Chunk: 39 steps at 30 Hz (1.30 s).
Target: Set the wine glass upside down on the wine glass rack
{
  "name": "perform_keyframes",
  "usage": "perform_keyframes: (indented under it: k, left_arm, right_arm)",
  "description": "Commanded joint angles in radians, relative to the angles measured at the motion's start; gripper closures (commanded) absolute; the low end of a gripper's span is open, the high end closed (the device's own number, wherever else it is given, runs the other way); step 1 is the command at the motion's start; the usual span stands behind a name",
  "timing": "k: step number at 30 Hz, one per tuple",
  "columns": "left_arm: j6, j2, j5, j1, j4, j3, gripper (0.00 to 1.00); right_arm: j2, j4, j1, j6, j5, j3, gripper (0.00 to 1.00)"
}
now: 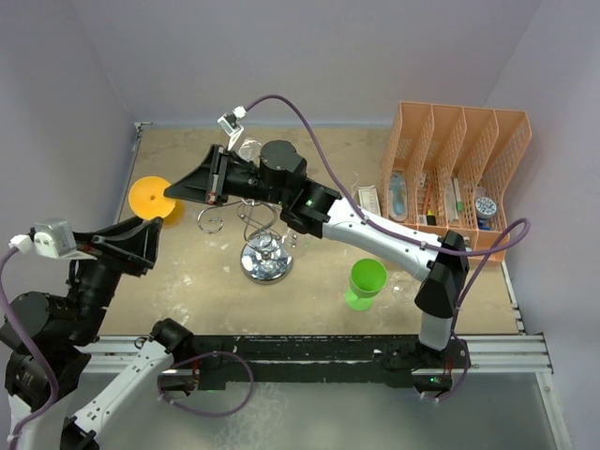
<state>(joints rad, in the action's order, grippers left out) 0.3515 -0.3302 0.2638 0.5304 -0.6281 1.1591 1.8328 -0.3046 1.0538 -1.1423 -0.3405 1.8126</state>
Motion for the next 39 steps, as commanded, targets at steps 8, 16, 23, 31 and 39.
perform_keyframes:
  k: [8,16,23,31,39]
  left_arm:
    - [0.516,-0.075,0.355,-0.001,0.021,0.054,0.54]
    - [0.565,-0.117,0.293,0.000,0.059,0.051,0.55]
    - [0.569,-0.125,0.283,-0.001,0.076,0.022,0.72]
    - [0.577,-0.115,0.314,-0.001,0.083,0.009,1.00]
    - [0.613,-0.133,0.332,-0.001,0.073,0.018,1.00]
  right_arm:
    - [-0.029,-0.094,-0.002,-0.007,-0.035,0.007,1.00]
    - [-0.042,-0.102,-0.009,-0.011,-0.053,-0.005,1.00]
    - [-0.050,-0.108,-0.015,-0.012,-0.066,-0.017,1.00]
    - [-0.067,-0.116,-0.017,-0.002,-0.058,-0.049,0.94]
    - [-0.150,-0.111,-0.020,0.077,0.045,-0.128,0.46]
